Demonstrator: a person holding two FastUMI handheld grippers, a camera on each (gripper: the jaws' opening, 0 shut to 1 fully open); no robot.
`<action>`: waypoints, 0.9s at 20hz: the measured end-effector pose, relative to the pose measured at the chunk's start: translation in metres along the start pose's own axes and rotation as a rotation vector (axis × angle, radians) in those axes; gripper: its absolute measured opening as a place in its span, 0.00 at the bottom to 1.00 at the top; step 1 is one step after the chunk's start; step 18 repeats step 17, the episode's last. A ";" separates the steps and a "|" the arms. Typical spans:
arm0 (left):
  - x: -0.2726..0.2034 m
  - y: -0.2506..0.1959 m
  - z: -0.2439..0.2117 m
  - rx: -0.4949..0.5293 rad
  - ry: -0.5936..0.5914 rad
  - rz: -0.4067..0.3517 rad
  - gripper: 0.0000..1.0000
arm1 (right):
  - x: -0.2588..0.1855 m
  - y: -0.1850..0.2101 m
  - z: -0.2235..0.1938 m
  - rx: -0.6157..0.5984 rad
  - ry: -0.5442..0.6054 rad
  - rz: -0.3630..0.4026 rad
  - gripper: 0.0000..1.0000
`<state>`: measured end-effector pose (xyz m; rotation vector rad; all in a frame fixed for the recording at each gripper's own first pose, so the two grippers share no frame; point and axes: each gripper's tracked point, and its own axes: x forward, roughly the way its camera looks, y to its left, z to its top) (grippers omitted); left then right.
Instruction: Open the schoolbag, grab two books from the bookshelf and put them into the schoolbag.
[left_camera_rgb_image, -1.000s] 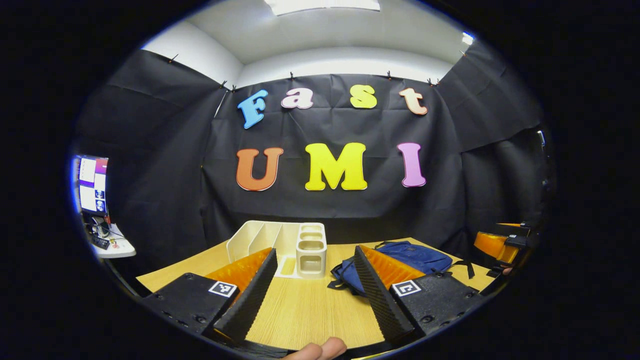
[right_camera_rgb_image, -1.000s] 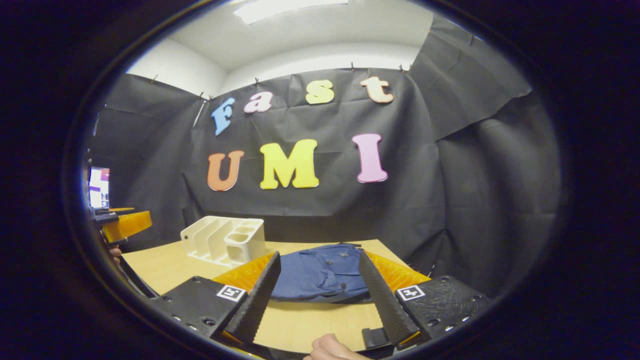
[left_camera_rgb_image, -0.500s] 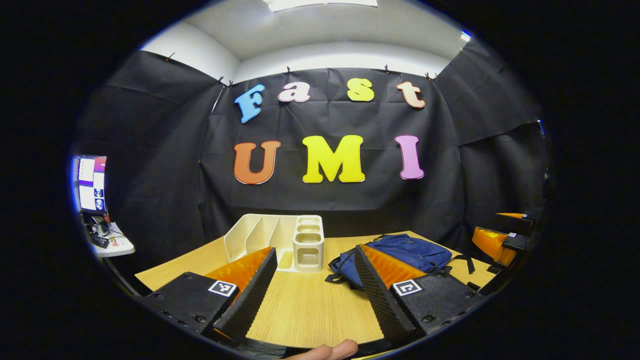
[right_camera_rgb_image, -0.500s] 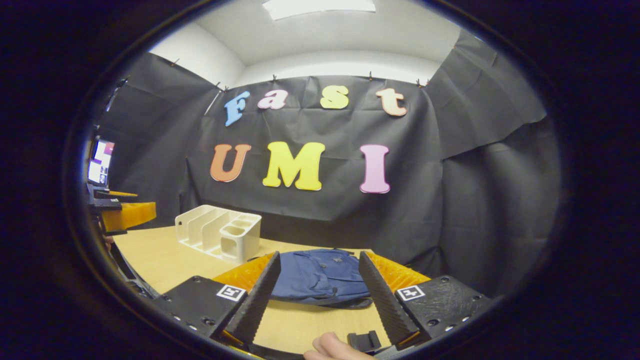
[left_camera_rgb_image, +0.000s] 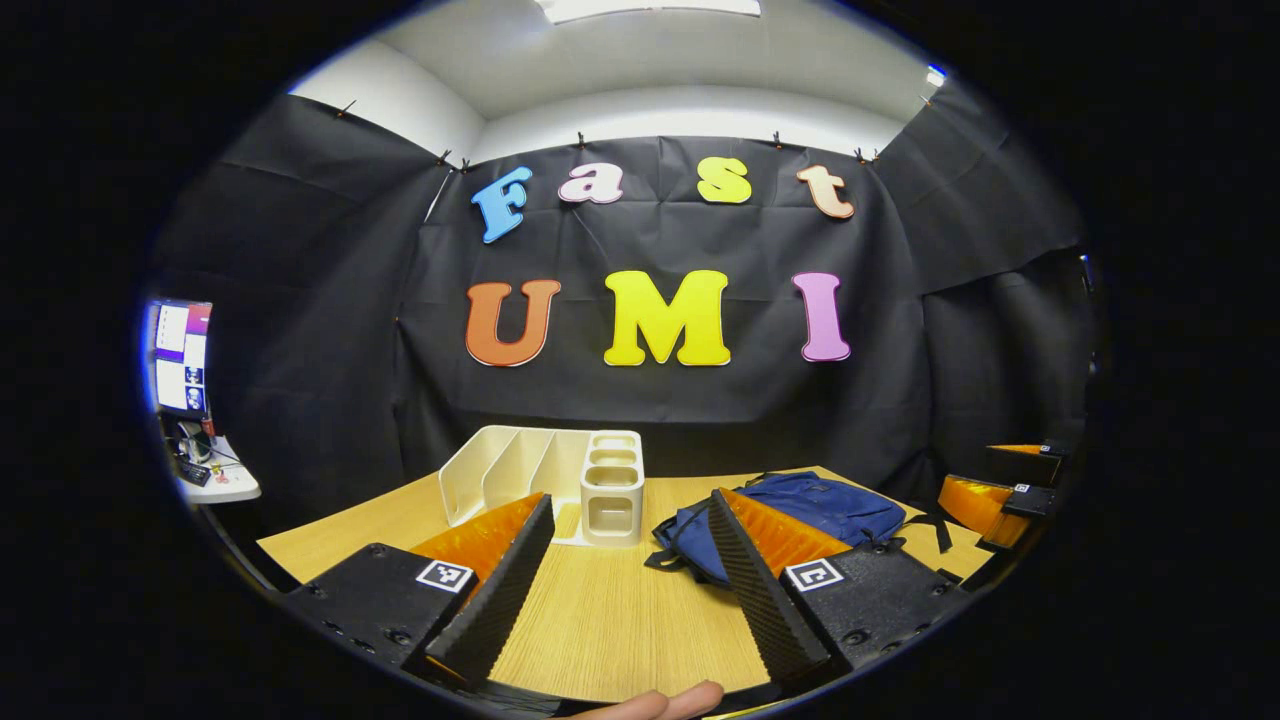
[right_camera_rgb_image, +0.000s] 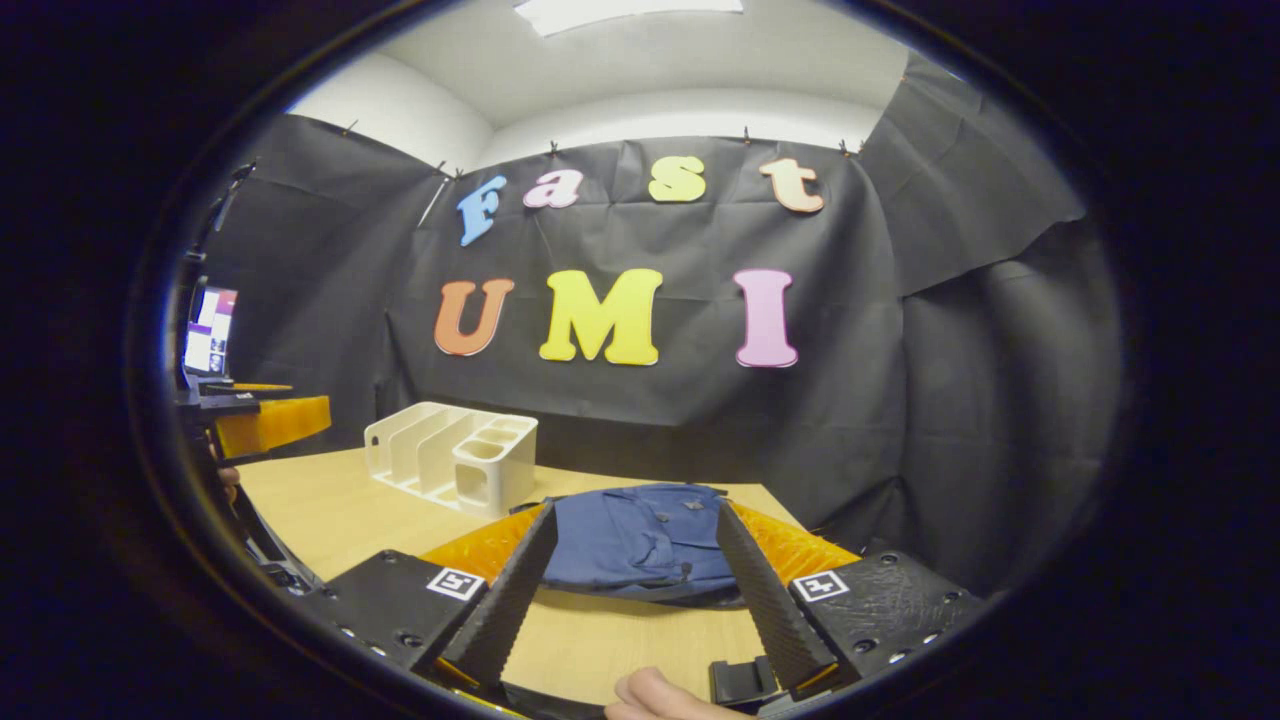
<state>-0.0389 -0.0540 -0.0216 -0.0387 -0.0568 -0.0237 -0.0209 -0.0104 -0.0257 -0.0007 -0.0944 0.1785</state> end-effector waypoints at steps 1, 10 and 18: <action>0.001 0.002 -0.001 -0.004 -0.001 0.009 0.97 | 0.001 -0.002 -0.001 -0.001 -0.002 0.001 0.95; 0.011 -0.007 -0.014 0.016 0.018 0.010 0.97 | 0.006 0.000 -0.019 0.018 0.021 0.025 0.97; 0.013 -0.009 -0.021 0.018 0.037 0.003 0.97 | 0.006 0.000 -0.020 0.009 0.016 0.021 0.95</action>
